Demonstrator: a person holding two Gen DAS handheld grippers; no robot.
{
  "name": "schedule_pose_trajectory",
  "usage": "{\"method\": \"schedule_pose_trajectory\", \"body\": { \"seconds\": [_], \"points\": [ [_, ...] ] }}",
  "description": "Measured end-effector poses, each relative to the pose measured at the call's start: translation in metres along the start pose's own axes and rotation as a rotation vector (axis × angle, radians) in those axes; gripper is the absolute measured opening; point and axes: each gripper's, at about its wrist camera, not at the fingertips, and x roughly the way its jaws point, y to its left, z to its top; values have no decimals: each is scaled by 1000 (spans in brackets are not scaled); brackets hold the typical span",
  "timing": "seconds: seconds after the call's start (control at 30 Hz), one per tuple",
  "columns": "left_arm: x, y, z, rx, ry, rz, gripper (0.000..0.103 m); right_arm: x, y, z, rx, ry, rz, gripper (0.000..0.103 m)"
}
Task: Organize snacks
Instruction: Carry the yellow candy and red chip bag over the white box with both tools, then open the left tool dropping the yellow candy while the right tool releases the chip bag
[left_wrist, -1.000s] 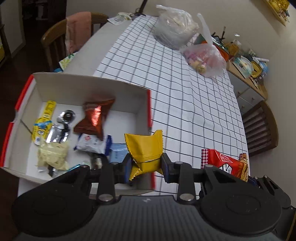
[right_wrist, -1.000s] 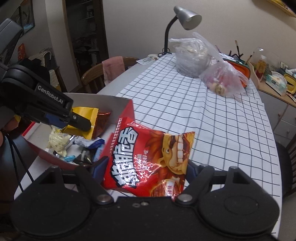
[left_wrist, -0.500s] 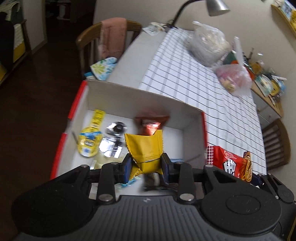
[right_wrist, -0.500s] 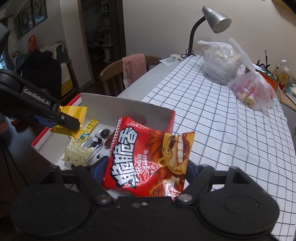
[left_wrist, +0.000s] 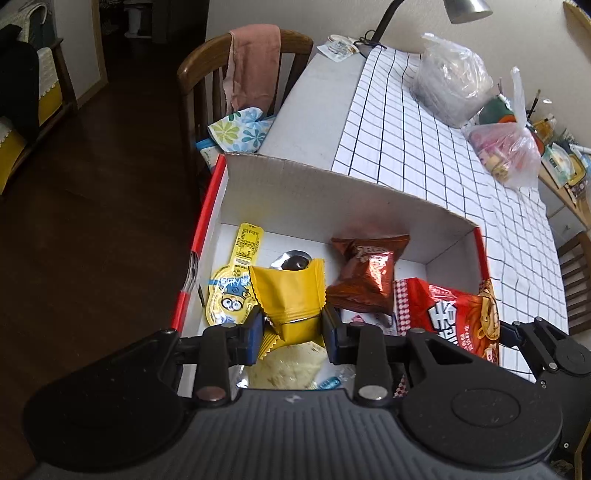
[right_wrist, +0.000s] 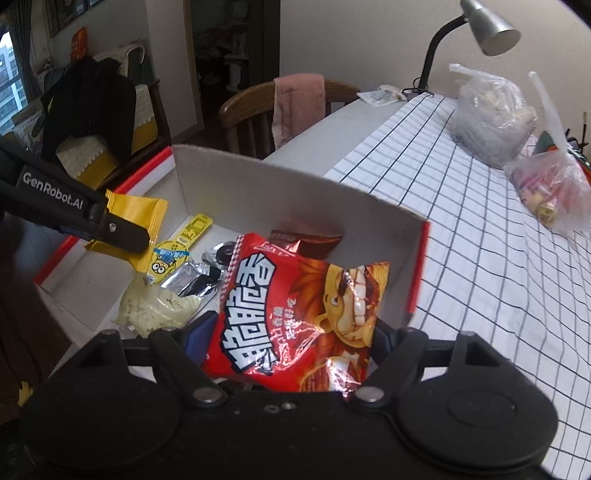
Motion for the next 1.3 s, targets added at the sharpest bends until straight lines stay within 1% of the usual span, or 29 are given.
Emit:
{"method": "schedule_pose_trajectory", "body": {
  "seconds": [0.07,0.23,0.33,0.53,0.7,0.8,0.9,0.97,1.0,1.03,1.1,1.17,1.27,1.3],
  "points": [
    [7,1,2,11,2,12,32,7,3,-1,-7,16,-3,80],
    [25,1,4,46,38,24,32,20,8,-5,-25,46,-7,80],
    [33,-1,2,67,58,21,32,25,10,-6,-31,61,-7,80],
    [38,-4,0,91,61,21,33,27,12,-8,-41,69,-13,82],
    [41,-1,-1,86,68,24,33,27,12,-8,-36,67,-14,83],
    [39,2,-2,80,70,13,35,24,11,-8,-20,63,-11,88],
    [36,2,-5,80,61,-2,39,21,10,-8,-15,59,-4,90],
    [33,1,-6,81,50,-7,43,18,11,-8,-16,53,-13,94],
    [31,1,-7,82,44,-8,48,16,11,-9,-16,47,-14,95],
    [29,0,-8,81,36,-6,58,14,11,-9,-13,42,-11,96],
    [23,2,-9,75,17,-12,67,8,9,-9,-2,25,-2,98],
    [19,3,-11,64,3,-11,68,2,6,-11,11,9,0,102],
    [12,5,-12,57,-15,-15,71,-7,2,-12,40,0,-1,102],
    [10,6,-13,56,-21,-15,74,-10,0,-13,47,-6,-4,102]
  ]
}}
